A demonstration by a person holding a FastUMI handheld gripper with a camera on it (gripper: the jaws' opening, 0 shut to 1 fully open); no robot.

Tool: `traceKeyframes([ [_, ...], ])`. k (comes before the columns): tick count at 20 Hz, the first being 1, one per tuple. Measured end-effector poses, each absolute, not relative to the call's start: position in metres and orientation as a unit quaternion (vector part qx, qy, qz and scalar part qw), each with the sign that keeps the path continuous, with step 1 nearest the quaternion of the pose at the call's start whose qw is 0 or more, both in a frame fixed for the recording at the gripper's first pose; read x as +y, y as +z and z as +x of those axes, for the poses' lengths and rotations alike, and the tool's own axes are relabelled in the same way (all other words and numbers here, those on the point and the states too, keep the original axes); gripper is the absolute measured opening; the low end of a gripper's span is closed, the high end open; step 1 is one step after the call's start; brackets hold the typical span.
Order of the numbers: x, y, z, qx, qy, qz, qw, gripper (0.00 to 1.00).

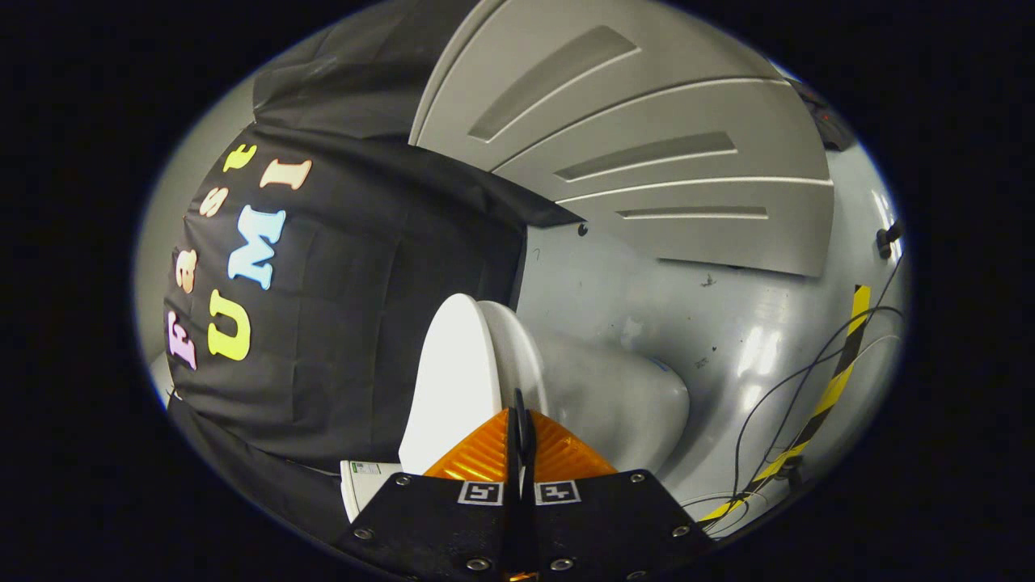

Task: Open the toilet lid.

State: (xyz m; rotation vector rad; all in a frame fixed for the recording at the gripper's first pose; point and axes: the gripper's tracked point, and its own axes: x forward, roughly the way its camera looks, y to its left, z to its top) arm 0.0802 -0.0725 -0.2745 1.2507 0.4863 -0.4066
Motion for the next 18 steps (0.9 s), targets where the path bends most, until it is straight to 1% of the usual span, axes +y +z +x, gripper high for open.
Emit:
traceKeyframes([
  [5,-0.066,-0.225,0.085,0.221,-0.191,0.532,0.795,0.00],
  [13,-0.030,-0.116,0.096,0.192,-0.140,0.435,0.868,0.00],
  [18,0.005,-0.061,0.101,0.180,-0.106,0.357,0.910,0.00],
])
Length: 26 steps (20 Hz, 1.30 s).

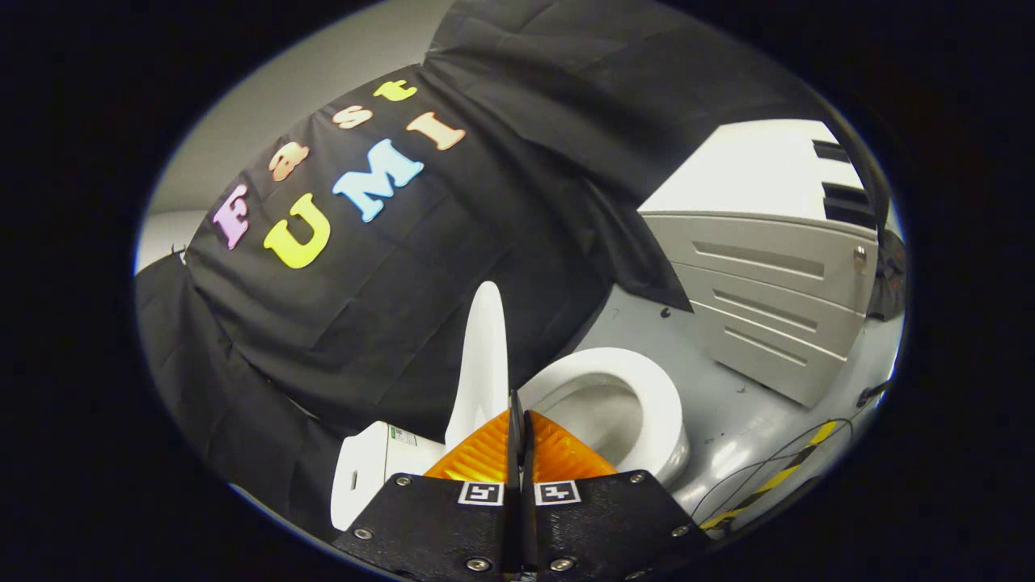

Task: Open the toilet lid.

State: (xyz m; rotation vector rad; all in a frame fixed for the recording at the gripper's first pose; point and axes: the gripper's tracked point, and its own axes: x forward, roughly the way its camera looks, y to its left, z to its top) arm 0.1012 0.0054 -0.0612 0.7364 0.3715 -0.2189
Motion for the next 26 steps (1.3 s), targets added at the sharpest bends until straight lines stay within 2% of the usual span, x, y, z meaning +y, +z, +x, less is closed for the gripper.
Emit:
traceKeyframes([
  [10,0.067,0.002,0.112,0.167,-0.077,0.228,0.956,0.00],
  [26,0.165,0.060,0.124,0.145,-0.020,0.143,0.979,0.00],
])
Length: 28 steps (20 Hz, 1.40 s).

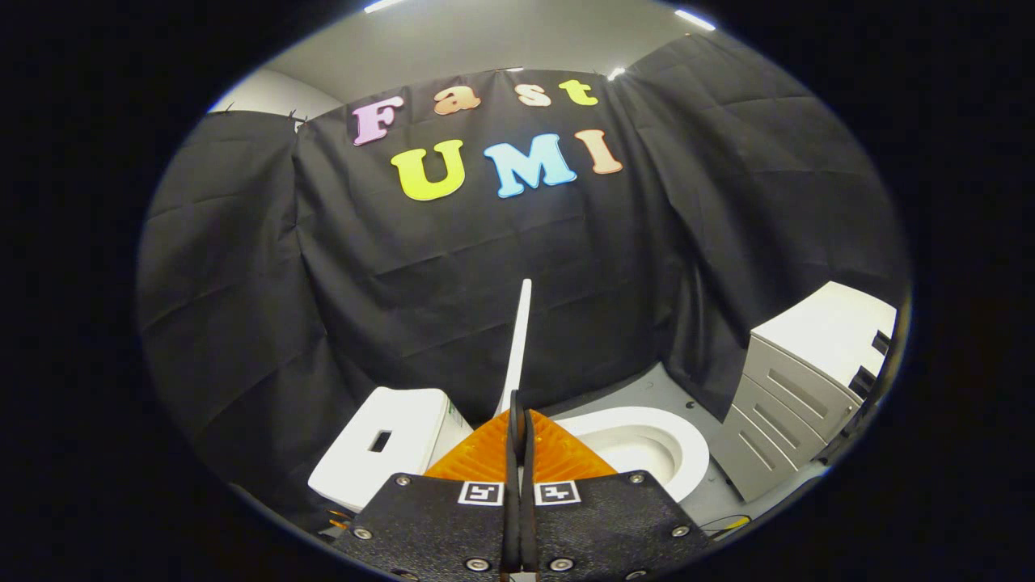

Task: Open the toilet lid.

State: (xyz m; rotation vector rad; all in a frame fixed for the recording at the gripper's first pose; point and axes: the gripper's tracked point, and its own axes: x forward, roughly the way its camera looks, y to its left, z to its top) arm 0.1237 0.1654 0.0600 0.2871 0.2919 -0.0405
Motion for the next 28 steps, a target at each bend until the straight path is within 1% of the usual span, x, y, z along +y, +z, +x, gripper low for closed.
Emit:
traceKeyframes([
  [7,0.222,0.077,0.128,0.137,0.012,0.103,0.985,0.00],
  [15,0.294,0.081,0.126,0.125,0.060,0.062,0.988,0.00],
  [21,0.327,0.079,0.128,0.119,0.077,0.039,0.989,0.00],
  [26,0.365,0.077,0.132,0.134,0.099,0.017,0.986,0.00],
  [28,0.371,0.076,0.133,0.133,0.099,-0.001,0.986,0.00],
])
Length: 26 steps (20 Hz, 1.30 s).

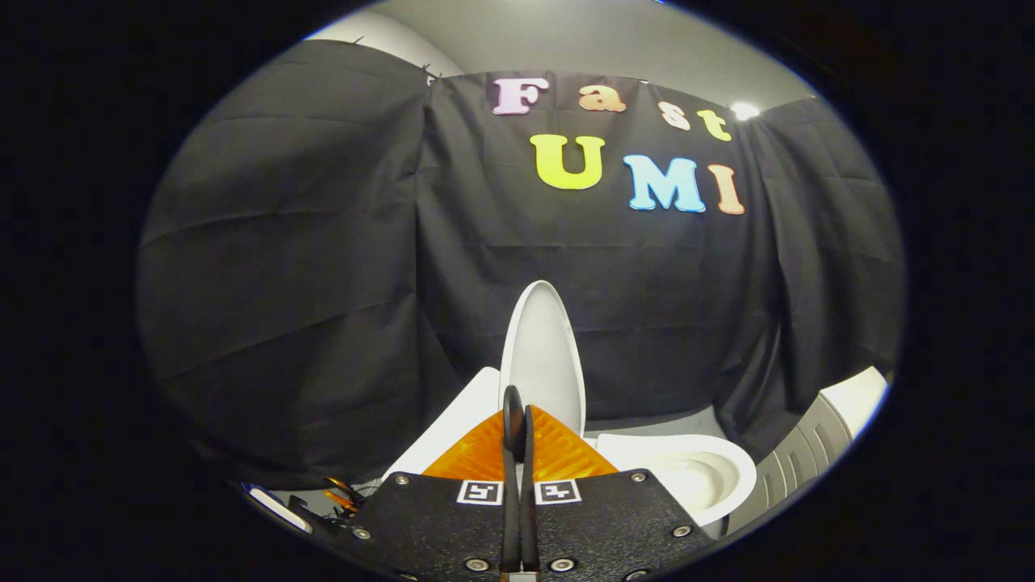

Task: Open the toilet lid.

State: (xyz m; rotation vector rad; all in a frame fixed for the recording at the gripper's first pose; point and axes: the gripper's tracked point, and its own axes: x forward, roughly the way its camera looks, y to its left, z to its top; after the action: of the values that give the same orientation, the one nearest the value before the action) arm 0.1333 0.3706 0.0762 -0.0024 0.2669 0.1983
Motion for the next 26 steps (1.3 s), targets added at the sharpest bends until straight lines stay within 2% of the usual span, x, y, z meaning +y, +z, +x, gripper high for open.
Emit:
traceKeyframes([
  [6,0.409,0.070,0.139,0.137,0.138,0.010,0.981,0.00],
  [12,0.412,0.070,0.140,0.145,0.145,-0.051,0.977,0.01],
  [14,0.409,0.071,0.135,0.132,0.155,-0.048,0.978,0.09],
  [15,0.406,0.073,0.133,0.127,0.165,-0.037,0.977,0.19],
  [16,0.405,0.074,0.133,0.126,0.172,-0.022,0.977,0.22],
  [17,0.400,0.077,0.131,0.121,0.172,-0.006,0.978,0.31],
  [22,0.378,0.120,0.124,0.064,0.173,0.011,0.983,0.94],
  [26,0.359,0.125,0.116,0.049,0.187,0.027,0.981,0.94],
])
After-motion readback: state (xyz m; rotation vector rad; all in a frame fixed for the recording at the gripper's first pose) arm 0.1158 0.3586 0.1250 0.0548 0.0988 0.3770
